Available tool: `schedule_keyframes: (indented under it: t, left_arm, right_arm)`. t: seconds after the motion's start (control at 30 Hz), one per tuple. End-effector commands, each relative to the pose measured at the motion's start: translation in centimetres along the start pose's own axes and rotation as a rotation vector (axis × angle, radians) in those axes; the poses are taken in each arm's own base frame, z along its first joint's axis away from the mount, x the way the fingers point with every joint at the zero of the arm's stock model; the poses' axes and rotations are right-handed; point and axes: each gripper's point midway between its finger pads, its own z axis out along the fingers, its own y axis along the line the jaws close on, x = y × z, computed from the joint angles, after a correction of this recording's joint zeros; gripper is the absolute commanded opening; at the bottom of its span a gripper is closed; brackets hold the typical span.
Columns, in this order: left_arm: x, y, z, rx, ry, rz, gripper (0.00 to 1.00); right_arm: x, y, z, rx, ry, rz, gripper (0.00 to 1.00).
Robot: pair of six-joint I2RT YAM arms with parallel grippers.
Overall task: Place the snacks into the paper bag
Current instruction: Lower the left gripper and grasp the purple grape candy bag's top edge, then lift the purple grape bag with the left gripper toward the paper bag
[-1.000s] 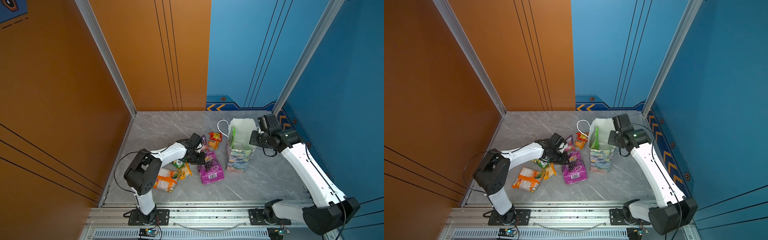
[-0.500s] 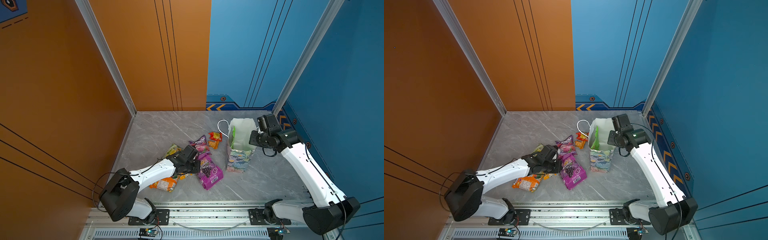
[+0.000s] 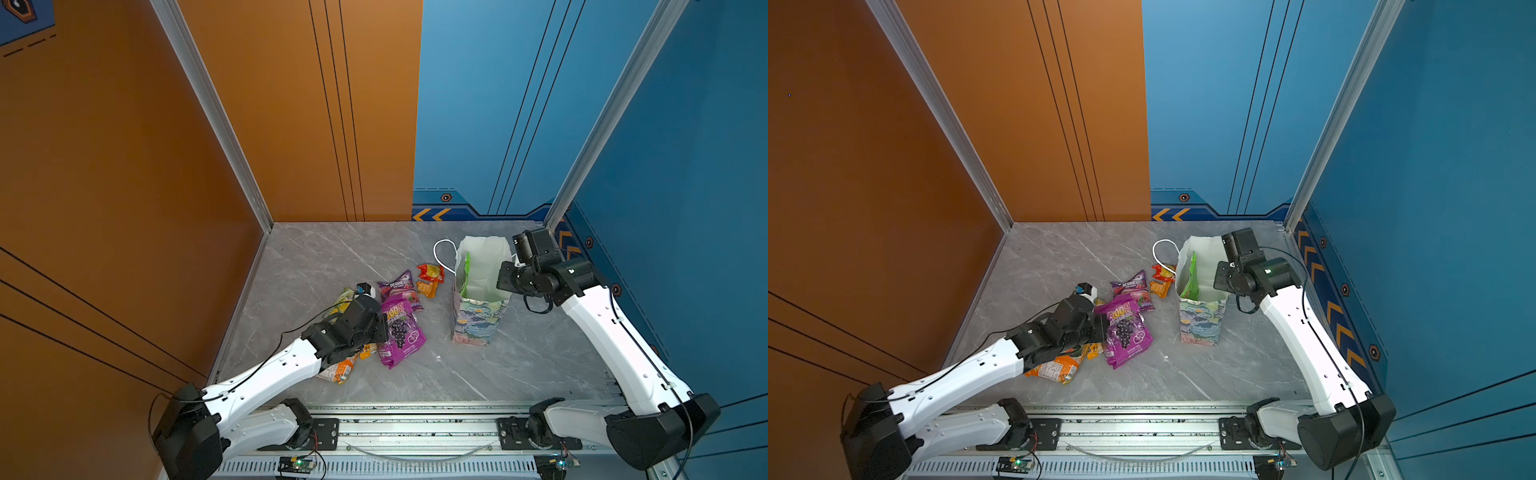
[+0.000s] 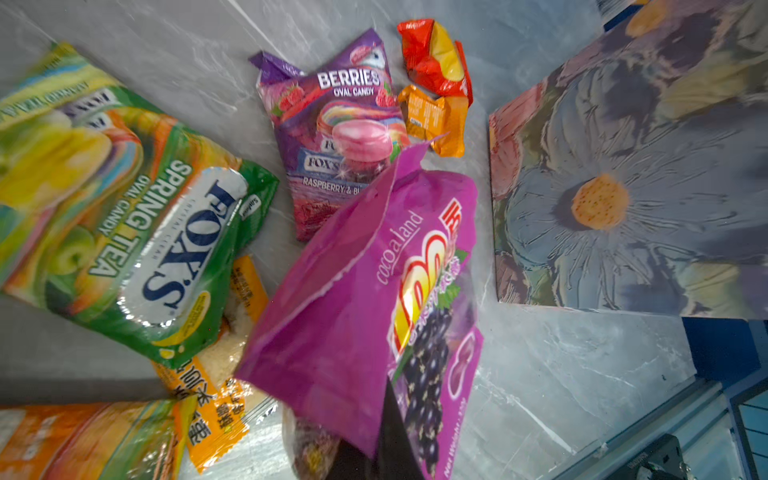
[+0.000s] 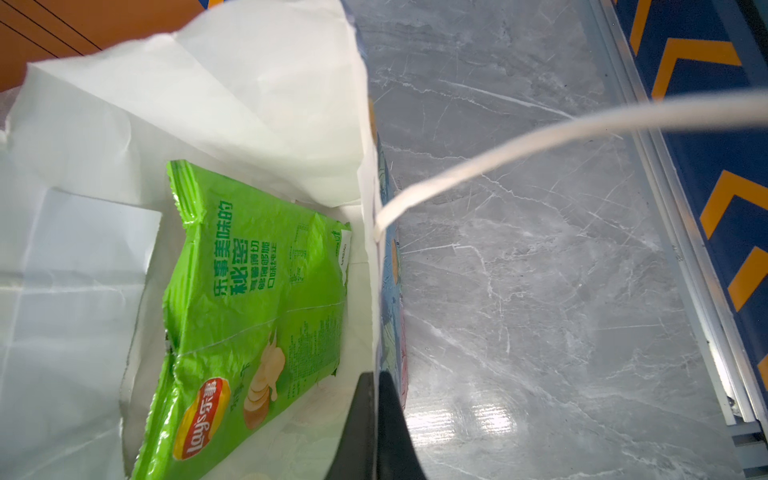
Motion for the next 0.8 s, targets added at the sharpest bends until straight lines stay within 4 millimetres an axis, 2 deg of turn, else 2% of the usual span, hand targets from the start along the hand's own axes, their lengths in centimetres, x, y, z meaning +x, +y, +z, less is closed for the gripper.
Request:
schedule_keyframes:
  t: [0.0, 0.23, 0.47, 0.77]
  left_arm:
    - [-2.3, 0.4, -2.0, -0.035, -0.121, -0.025, 0.00]
    - [-4.3, -0.9, -4.9, 0.019, -0.201, -0.035, 0.00]
    - [-6.1, -1.2, -8.1, 0.041, -0.293, -0.038, 0.00]
    - [-10.5, -3.7, -11.5, 0.045, -0.384, 0.013, 0.00]
  right_arm:
    - [-0.7, 0.0, -0.8, 0.011, -0.037, 0.016, 0.00]
    - [-1.2, -0.4, -1.0, 0.039, -0.049, 0.025, 0.00]
    - [-1.1, 0.0, -0.9, 0.026, -0.046, 0.025, 0.00]
    - [-1.6, 0.9, -1.3, 0.003, -0.058, 0.022, 0.00]
